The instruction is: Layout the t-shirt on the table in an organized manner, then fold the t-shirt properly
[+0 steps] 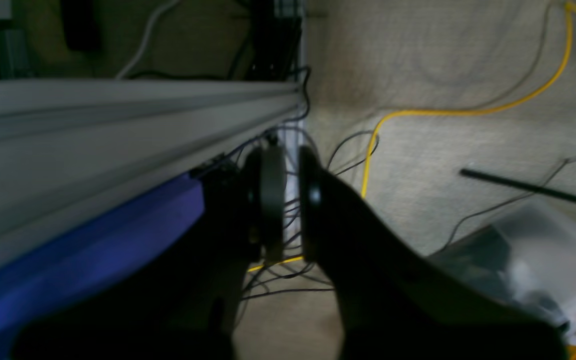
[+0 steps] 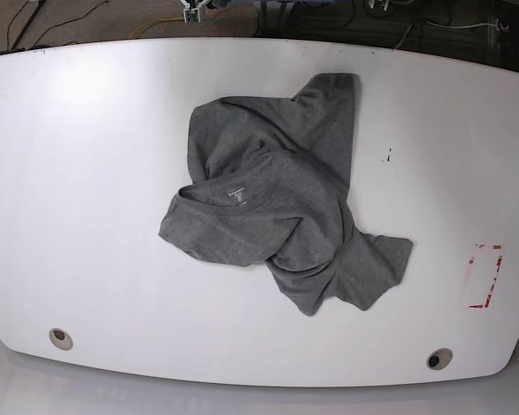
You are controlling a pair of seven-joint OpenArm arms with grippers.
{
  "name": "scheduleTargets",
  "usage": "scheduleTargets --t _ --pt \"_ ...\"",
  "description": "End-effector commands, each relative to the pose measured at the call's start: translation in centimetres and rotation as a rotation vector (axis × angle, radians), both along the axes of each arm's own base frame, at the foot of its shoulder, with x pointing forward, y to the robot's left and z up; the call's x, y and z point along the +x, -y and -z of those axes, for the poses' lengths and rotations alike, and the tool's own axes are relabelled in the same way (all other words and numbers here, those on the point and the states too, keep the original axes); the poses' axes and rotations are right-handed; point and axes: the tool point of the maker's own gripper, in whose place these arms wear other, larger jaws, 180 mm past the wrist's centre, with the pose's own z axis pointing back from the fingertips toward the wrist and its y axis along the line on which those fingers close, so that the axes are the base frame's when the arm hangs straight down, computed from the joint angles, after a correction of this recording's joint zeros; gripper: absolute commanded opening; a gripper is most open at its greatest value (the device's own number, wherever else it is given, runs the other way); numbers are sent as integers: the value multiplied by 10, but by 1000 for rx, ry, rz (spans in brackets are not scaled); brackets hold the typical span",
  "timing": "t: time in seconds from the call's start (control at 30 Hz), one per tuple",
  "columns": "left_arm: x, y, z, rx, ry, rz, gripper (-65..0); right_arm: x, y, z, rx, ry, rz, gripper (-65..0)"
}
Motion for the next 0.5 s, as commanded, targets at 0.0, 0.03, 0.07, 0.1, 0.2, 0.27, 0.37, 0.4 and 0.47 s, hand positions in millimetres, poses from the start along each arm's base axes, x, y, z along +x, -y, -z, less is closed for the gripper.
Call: scheduleTargets --t 0.0,0.03,0.07,0.1,0.2,0.27,0.37,0.4,0.47 --pt "-6 0 -7 -4 15 4 -478 -12 4 -7 -7 7 -4 -606" --pt "-8 -1 -10 -3 20 6 -478 -15 6 -10 -13 10 -6 -606" --pt "-9 -1 -12 -2 26 9 -478 -16 8 -13 -19 15 -7 -606" --pt "-10 -1 -14 -2 30 11 -478 -17 10 -15 -23 19 -9 -606" --pt "-12 1 -24 -5 54 21 -478 -22 17 -25 -43 39 -16 -606" --pt "-15 1 -30 -5 66 28 -478 -24 20 -31 -54 49 -22 -606" --pt "-17 3 -41 -8 87 37 -478 -29 26 -42 -72 63 -30 -606" --pt "-16 3 -43 -8 94 39 -478 -30 27 -44 -76 67 -33 -606" --pt "-18 5 -52 -10 111 46 -478 -33 30 -51 -85 77 -34 -606"
